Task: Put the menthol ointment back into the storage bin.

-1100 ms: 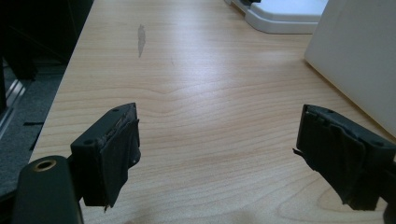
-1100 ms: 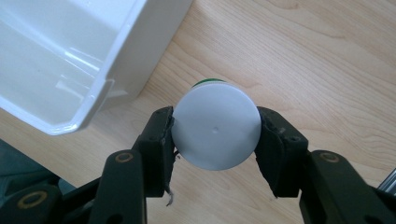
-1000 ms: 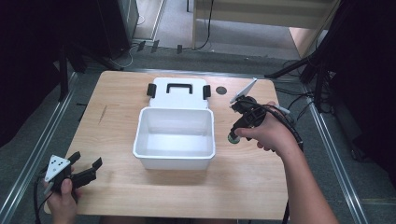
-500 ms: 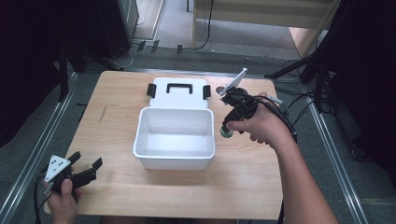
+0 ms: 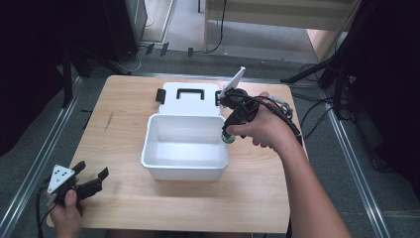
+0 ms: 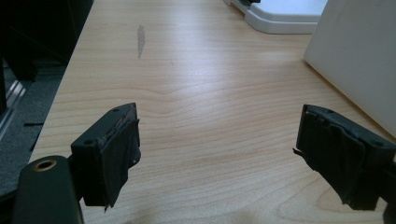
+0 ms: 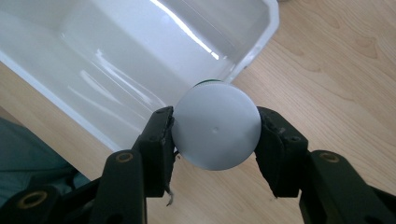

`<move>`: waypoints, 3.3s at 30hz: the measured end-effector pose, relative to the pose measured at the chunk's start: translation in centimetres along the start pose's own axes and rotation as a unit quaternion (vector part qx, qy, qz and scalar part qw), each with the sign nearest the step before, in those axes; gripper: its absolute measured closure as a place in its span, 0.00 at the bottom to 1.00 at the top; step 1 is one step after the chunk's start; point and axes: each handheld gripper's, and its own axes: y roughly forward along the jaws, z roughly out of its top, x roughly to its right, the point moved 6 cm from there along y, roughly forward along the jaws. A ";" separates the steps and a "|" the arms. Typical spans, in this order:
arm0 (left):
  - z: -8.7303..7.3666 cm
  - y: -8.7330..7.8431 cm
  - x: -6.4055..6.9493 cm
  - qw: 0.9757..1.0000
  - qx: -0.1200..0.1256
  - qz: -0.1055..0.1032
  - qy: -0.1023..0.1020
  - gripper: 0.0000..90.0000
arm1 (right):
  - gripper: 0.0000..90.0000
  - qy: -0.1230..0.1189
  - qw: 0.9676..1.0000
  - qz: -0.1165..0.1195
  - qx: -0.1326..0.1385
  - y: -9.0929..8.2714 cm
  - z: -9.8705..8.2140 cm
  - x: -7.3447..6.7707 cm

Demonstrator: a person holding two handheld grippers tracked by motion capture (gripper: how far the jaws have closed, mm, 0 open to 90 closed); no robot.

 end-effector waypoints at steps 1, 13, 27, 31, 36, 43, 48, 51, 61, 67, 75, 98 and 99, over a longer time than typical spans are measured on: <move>0.0 0.0 0.0 1.000 0.000 0.000 0.000 0.16 | 0.57 -0.004 1.000 0.001 0.002 0.1 0.2 -0.2; 0.0 0.1 0.0 1.000 -0.001 0.001 0.001 0.16 | 0.57 -0.028 0.999 0.016 -0.004 1.3 1.7 -2.5; 0.0 0.1 0.0 1.000 -0.002 0.002 0.002 0.16 | 0.57 -0.050 0.998 0.028 -0.012 3.4 2.5 -4.3; 0.0 0.1 0.0 1.000 -0.001 0.002 0.002 0.17 | 0.57 -0.057 0.998 0.031 -0.019 4.6 2.5 -4.5; 0.0 0.1 0.1 1.000 -0.001 0.003 0.002 0.16 | 0.57 -0.055 0.998 0.034 -0.025 5.8 2.5 -4.5; 0.0 0.1 0.1 1.000 -0.002 0.003 0.004 0.16 | 0.57 -0.054 0.997 0.037 -0.038 7.6 2.3 -4.6; 0.0 0.1 0.1 1.000 -0.002 0.004 0.006 0.16 | 0.57 -0.053 0.997 0.037 -0.046 8.8 2.2 -4.7; 0.0 0.1 0.1 1.000 -0.002 0.004 0.004 0.16 | 0.57 -0.057 0.997 0.032 -0.052 9.6 2.1 -4.7; 0.0 0.1 0.1 1.000 -0.004 0.003 0.005 0.17 | 0.57 -0.058 0.996 0.036 -0.063 11.6 2.2 -5.5; 0.0 0.1 0.1 1.000 -0.003 0.003 0.005 0.17 | 0.57 -0.061 0.995 0.033 -0.066 12.5 2.3 -5.9; 0.0 0.2 0.1 1.000 -0.005 0.003 0.005 0.17 | 0.57 -0.064 0.995 0.023 -0.075 13.7 2.2 -5.7; 0.0 0.2 0.1 1.000 -0.007 0.005 0.006 0.17 | 0.57 -0.085 0.991 0.004 -0.100 15.2 1.6 -5.6; 0.0 0.2 0.1 1.000 -0.007 0.005 0.006 0.16 | 0.57 -0.085 0.991 0.003 -0.102 15.2 1.6 -5.6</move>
